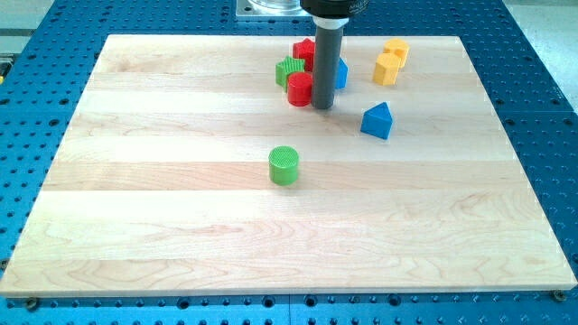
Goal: Push the red circle towards the top left of the board
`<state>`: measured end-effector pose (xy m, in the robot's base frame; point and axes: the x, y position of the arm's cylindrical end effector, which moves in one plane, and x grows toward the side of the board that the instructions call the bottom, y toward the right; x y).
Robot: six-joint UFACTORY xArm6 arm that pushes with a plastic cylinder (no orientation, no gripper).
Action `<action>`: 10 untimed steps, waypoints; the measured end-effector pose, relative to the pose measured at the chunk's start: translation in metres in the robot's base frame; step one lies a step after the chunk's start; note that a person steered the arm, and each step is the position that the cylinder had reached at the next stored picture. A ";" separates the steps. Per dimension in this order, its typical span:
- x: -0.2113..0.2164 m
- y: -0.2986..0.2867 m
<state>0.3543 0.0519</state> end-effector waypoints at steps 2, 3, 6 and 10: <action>-0.014 0.024; -0.029 -0.033; 0.010 -0.197; -0.106 -0.206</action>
<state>0.2481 -0.1543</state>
